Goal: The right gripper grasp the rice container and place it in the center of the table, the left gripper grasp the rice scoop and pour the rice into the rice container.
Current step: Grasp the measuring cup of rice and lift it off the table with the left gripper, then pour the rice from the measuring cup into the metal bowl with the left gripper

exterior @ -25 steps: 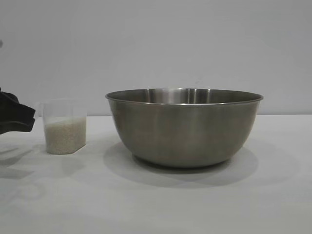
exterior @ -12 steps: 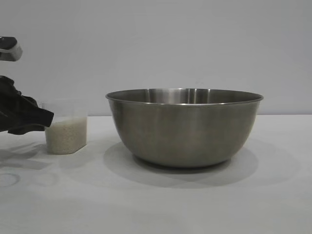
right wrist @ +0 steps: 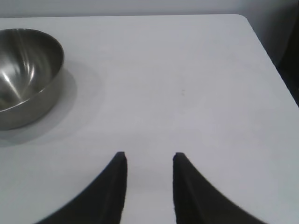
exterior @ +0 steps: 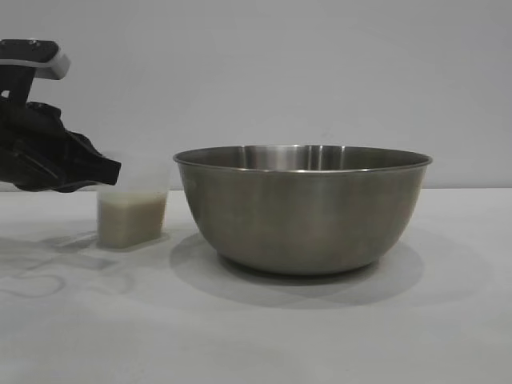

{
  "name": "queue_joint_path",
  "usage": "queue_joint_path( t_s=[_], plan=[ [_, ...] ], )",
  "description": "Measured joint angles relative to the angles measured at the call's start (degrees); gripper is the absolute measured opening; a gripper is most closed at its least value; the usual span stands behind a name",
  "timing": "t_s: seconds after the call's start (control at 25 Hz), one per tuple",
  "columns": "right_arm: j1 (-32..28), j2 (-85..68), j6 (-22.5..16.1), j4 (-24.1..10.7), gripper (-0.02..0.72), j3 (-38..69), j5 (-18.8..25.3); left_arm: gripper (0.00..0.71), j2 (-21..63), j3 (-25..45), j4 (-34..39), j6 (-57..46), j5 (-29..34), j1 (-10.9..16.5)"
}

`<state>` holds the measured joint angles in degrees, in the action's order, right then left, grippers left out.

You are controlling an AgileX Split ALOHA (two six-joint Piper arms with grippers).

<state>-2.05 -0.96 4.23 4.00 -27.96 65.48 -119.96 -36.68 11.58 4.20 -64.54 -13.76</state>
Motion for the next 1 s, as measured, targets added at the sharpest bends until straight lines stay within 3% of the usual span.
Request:
queue_joint_path(
  t_s=[0.2,0.44,1.0],
  plan=[
    [0.0,0.0,0.0,0.0,0.232,0.0,0.0,0.0,2.5,-0.8,3.5,1.7,0.5,0.0],
    [0.0,0.0,0.0,0.0,0.232,0.0,0.0,0.0,8.3,-4.8,12.0,12.2,0.5,0.0],
    [0.0,0.0,0.0,0.0,0.232,0.0,0.0,0.0,11.4,-6.2,15.5,28.8,4.5,-1.1]
  ],
)
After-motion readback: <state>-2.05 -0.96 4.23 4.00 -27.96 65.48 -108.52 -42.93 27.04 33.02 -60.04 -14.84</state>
